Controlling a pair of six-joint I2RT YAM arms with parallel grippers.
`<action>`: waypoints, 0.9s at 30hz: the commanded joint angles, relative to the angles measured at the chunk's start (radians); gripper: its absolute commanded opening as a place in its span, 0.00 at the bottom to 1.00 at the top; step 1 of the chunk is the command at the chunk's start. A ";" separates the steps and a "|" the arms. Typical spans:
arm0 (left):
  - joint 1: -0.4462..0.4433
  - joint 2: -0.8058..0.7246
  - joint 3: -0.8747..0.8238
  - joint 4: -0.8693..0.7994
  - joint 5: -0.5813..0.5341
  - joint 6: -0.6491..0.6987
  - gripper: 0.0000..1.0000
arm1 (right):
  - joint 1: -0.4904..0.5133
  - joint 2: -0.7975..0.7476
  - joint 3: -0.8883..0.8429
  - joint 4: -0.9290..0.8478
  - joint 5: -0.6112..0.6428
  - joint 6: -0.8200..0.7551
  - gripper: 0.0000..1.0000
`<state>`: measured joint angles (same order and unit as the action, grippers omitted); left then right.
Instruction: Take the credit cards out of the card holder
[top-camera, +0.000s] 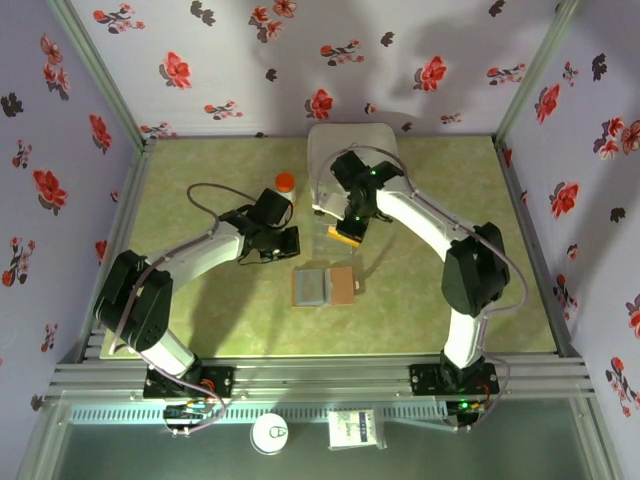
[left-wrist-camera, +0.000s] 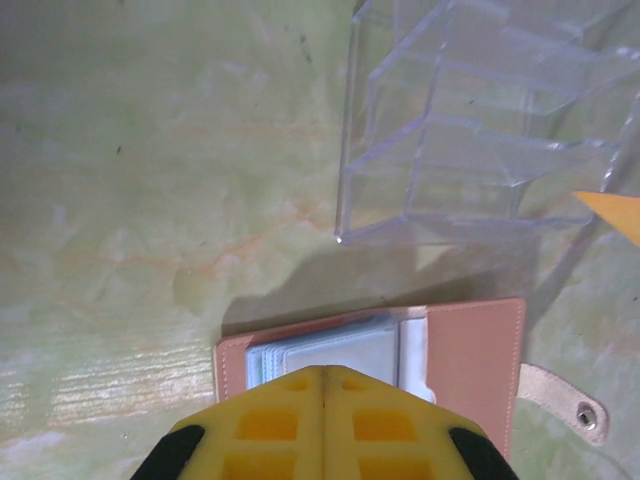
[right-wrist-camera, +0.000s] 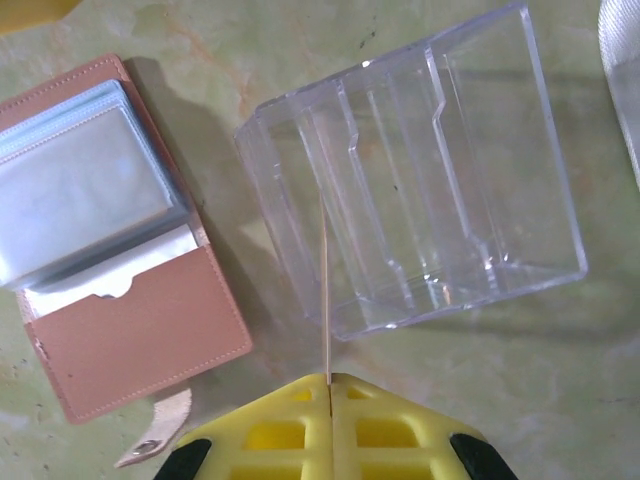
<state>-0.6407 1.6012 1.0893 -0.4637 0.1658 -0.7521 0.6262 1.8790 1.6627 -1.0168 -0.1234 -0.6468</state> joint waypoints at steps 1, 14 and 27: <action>0.010 -0.008 0.023 0.008 -0.025 0.018 0.00 | -0.003 0.058 0.089 -0.115 -0.010 -0.113 0.00; 0.027 -0.080 -0.077 0.029 -0.026 -0.001 0.00 | -0.003 0.214 0.247 -0.191 -0.066 -0.194 0.00; 0.050 -0.092 -0.101 0.015 -0.026 0.004 0.00 | -0.005 0.347 0.397 -0.298 -0.096 -0.231 0.00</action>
<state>-0.6022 1.5383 1.0058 -0.4343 0.1562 -0.7521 0.6262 2.1944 2.0205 -1.2514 -0.2096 -0.8425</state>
